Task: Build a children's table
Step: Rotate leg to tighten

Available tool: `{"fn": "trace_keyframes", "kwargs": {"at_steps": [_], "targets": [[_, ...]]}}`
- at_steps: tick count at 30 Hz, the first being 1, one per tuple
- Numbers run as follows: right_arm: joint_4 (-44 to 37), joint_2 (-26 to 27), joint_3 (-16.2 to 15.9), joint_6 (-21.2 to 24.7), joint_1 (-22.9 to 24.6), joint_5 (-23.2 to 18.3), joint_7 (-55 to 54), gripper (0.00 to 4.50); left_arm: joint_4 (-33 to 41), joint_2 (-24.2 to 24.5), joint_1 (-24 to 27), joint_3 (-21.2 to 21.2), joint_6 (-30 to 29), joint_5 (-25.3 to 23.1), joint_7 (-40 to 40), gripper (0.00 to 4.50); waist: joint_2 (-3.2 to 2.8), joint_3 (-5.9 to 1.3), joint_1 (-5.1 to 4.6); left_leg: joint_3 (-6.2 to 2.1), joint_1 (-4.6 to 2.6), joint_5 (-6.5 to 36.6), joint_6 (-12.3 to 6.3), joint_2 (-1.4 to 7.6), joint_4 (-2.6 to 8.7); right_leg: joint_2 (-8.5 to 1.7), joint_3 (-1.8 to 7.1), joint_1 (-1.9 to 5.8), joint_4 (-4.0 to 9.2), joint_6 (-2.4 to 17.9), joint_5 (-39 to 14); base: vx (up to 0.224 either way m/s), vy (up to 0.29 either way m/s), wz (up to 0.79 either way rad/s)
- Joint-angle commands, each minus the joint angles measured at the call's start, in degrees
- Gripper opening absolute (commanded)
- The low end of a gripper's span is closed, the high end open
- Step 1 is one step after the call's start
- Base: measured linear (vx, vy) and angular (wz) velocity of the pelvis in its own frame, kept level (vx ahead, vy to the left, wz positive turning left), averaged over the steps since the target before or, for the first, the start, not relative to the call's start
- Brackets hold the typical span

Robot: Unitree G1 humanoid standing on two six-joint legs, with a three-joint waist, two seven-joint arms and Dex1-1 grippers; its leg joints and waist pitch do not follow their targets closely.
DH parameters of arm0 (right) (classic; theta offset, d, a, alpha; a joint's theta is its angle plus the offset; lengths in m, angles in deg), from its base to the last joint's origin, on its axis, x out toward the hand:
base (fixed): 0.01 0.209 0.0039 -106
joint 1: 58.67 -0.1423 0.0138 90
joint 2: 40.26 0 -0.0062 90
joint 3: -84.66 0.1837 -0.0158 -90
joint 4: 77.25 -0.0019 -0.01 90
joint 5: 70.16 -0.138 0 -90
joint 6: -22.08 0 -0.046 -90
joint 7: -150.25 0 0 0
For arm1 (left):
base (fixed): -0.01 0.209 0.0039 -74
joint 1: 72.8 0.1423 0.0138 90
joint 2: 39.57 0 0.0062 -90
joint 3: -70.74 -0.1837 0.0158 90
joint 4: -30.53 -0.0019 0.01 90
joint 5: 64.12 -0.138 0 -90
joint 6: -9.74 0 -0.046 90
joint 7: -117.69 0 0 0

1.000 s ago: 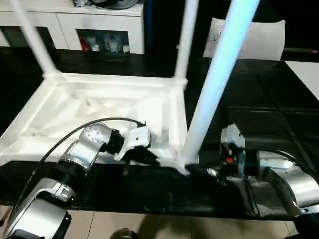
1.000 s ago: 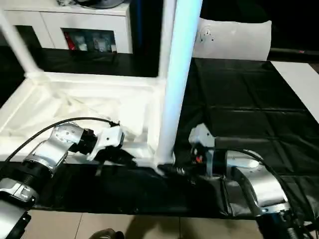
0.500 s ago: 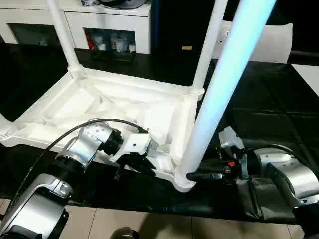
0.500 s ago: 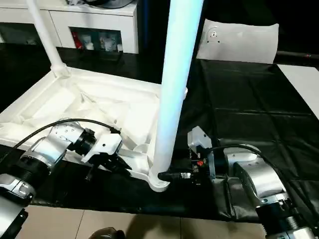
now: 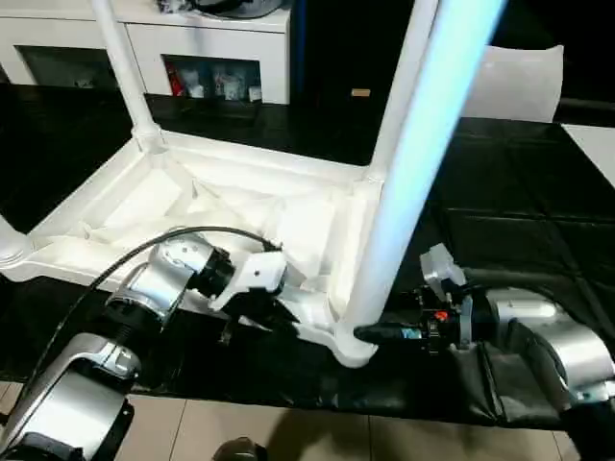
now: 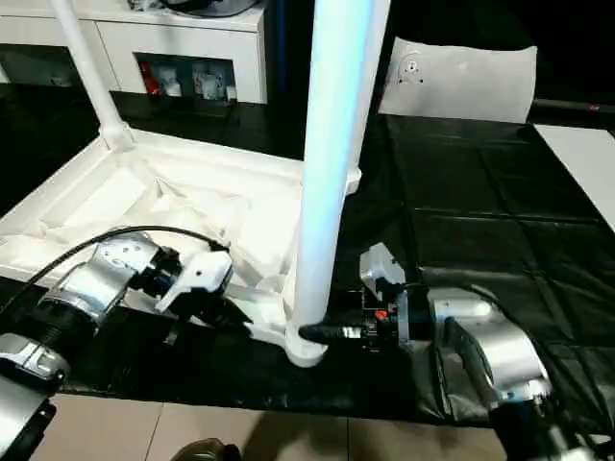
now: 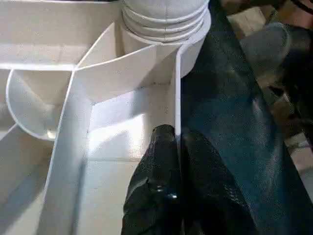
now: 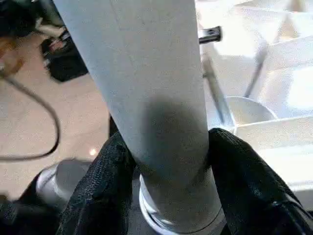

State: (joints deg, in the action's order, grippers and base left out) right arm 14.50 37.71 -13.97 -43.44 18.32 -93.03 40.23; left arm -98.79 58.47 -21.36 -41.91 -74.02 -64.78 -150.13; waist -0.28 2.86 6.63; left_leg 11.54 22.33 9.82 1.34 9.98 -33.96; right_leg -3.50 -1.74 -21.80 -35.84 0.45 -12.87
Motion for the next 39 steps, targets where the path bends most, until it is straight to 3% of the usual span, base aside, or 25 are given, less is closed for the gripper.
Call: {"fn": "trace_keyframes", "kwargs": {"at_steps": [1, 2, 3, 4, 5, 9, 10, 12, 18, 20, 22, 24, 27, 31, 32, 35, 36, 39], "targets": [[-2.59, 3.43, -0.74, 1.09, 0.51, -0.38, -5.55, 1.98, 0.72, -3.54, -0.12, 1.10, -2.14, 0.88, 5.93, 0.00, 0.25, -3.19, -0.38, -1.80, -1.93, 13.60, -0.18, 3.88, 4.10, -5.46, 2.31, 1.46, 4.78, 13.12, -10.76, 0.000, 0.000, 0.00], [-2.54, 6.37, -0.75, 1.40, 1.24, 2.03, -11.80, 1.98, 1.15, -5.25, 0.04, 2.00, -5.32, 0.33, 11.03, 0.00, 0.13, -3.14, -0.52, -1.86, -1.94, 14.19, 0.40, 3.90, 4.20, -5.50, 2.38, 1.40, 4.87, 12.74, -12.18, 0.000, 0.000, 0.00], [-2.54, 6.37, -0.75, 1.40, 1.24, 2.03, -11.80, 1.98, 1.15, -5.25, 0.04, 2.00, -5.32, 0.33, 11.03, 0.00, 0.22, -2.79, -0.85, -1.95, -2.17, 16.53, 1.51, 3.78, 4.35, -5.50, 2.46, 0.92, 5.30, 12.02, -16.12, 0.000, 0.000, 0.00], [-2.07, 7.77, -0.71, 1.76, 1.16, 3.08, -14.67, 1.98, 1.65, -6.07, 0.15, 2.40, -7.11, 0.37, 12.88, 0.00, 0.40, -2.94, -1.16, -2.31, -2.06, 17.15, 2.40, 3.63, 4.51, -5.73, 2.38, 1.31, 5.46, 10.75, -19.99, 0.000, 0.000, 0.00], [-1.24, 9.51, -0.49, 2.37, 0.74, 4.06, -17.94, 1.98, 2.27, -7.16, 0.28, 2.98, -8.86, 0.81, 14.65, 0.00, 0.19, -2.82, -1.68, -2.40, -1.99, 17.30, 2.91, 3.70, 4.70, -5.56, 2.45, 1.15, 5.55, 10.29, -20.40, 0.000, 0.000, 0.00], [3.31, 18.04, 0.09, 6.59, -3.28, 7.80, -31.83, 1.96, 3.59, -12.82, -0.30, 5.56, -16.22, -0.36, 26.43, 0.00, 0.20, -2.99, -3.44, -2.55, -1.78, 17.10, 3.31, 3.39, 4.69, -5.31, 2.29, 1.18, 5.36, 11.09, -18.11, 0.000, 0.000, 0.00], [4.45, 19.48, 0.13, 7.43, -4.32, 8.62, -34.31, 1.96, 3.46, -14.07, -0.69, 6.27, -17.51, -0.54, 29.26, 0.00, 0.23, -2.81, -3.96, -2.34, -1.94, 17.47, 3.02, 3.22, 4.52, -5.10, 2.41, 0.86, 5.53, 11.37, -18.08, 0.000, 0.000, 0.00], [5.78, 21.65, 0.65, 8.74, -5.70, 9.51, -38.44, 1.95, 3.17, -15.66, -1.29, 7.08, -18.83, -1.17, 33.68, 0.00, 0.30, -2.92, -3.97, -2.27, -1.94, 16.63, 2.25, 3.10, 4.22, -5.29, 2.57, 1.04, 5.85, 10.81, -18.98, 0.000, 0.000, 0.00], [6.75, 25.12, 1.65, 9.54, -7.16, 12.31, -45.14, 1.95, 6.01, -17.72, -0.76, 7.38, -22.03, -2.74, 38.58, 0.00, -0.10, -3.28, -3.98, -2.12, -1.67, 13.05, 0.91, 3.22, 4.36, -4.85, 2.47, 1.36, 5.29, 10.88, -11.14, 0.000, 0.000, 0.00], [6.27, 25.13, 1.69, 8.37, -6.68, 12.35, -44.68, 2.49, 7.26, -17.22, -0.13, 6.80, -22.75, -3.69, 38.36, 0.00, -0.25, -3.40, -3.97, -2.11, -1.61, 12.15, 0.40, 3.27, 4.36, -4.88, 2.43, 1.58, 5.15, 11.19, -8.44, 0.000, 0.000, 0.00], [4.41, 24.07, 2.35, 5.35, -4.86, 11.78, -43.45, 2.65, 8.28, -15.39, 0.89, 5.94, -22.38, -4.36, 36.89, 0.00, -0.51, -3.37, -3.87, -2.10, -1.60, 12.14, 0.19, 3.30, 4.36, -4.96, 2.45, 1.59, 5.21, 11.33, -7.51, 0.000, 0.000, 0.00], [3.29, 23.45, 3.00, 3.83, -3.82, 11.41, -42.75, 2.85, 8.76, -14.45, 1.42, 5.75, -22.31, -4.34, 36.43, 0.00, -0.36, -3.56, -3.80, -2.08, -1.62, 11.55, -0.15, 3.38, 4.35, -4.97, 2.39, 1.85, 5.05, 11.46, -5.74, 0.000, 0.000, 0.00], [1.65, 21.87, 4.16, 1.74, -2.31, 10.72, -40.94, 3.12, 8.92, -13.07, 2.02, 5.86, -21.17, -4.30, 35.62, 0.00, -0.58, -3.79, -3.69, -1.99, -1.61, 9.44, -1.00, 3.34, 4.15, -4.84, 2.28, 2.06, 4.72, 12.29, -0.60, 0.000, 0.000, 0.00], [-0.89, 16.78, 5.98, -1.14, 0.01, 9.09, -34.54, 3.29, 9.48, -9.87, 3.35, 4.49, -13.54, -3.83, 29.02, 0.00, -0.50, -3.85, -3.25, -1.90, -1.33, 7.01, -3.38, 3.30, 3.91, -4.93, 2.14, 2.41, 4.36, 12.80, 3.47, 0.000, 0.000, 0.00], [-0.89, 16.78, 5.98, -1.15, 0.01, 9.09, -34.54, 3.52, 9.48, -9.87, 3.35, 4.49, -13.53, -3.83, 29.02, 0.00, -0.51, -3.84, -3.13, -2.00, -1.37, 6.89, -3.41, 3.31, 3.93, -4.95, 2.05, 2.54, 4.45, 12.74, 3.18, 0.000, 0.000, 0.00], [-1.50, 11.15, 6.02, -3.74, 1.29, 8.14, -26.80, 3.57, 8.88, -7.09, 3.73, 3.37, -9.09, -3.78, 24.14, 0.00, -0.61, -3.61, -2.91, -1.91, -1.53, 9.41, -3.06, 3.49, 3.98, -4.97, 2.02, 2.40, 4.84, 12.67, -1.23, 0.000, 0.000, 0.00], [-1.37, 9.67, 5.87, -4.22, 1.42, 7.93, -24.70, 3.74, 8.51, -6.25, 3.76, 2.91, -7.86, -3.69, 22.44, 0.00, -0.13, -3.57, -2.97, -1.83, -1.51, 9.61, -3.07, 3.54, 4.01, -4.98, 2.07, 2.40, 4.95, 12.54, -1.88, 0.000, 0.000, 0.00], [-0.88, 6.58, 5.25, -5.44, 1.45, 7.46, -19.71, 3.88, 7.67, -4.83, 3.77, 2.40, -5.99, -2.96, 18.59, 0.00, -0.40, -3.55, -2.87, -1.81, -1.61, 9.87, -2.98, 3.59, 4.01, -4.91, 2.06, 2.22, 4.83, 12.62, -3.05, 0.000, 0.000, 0.00]]}}
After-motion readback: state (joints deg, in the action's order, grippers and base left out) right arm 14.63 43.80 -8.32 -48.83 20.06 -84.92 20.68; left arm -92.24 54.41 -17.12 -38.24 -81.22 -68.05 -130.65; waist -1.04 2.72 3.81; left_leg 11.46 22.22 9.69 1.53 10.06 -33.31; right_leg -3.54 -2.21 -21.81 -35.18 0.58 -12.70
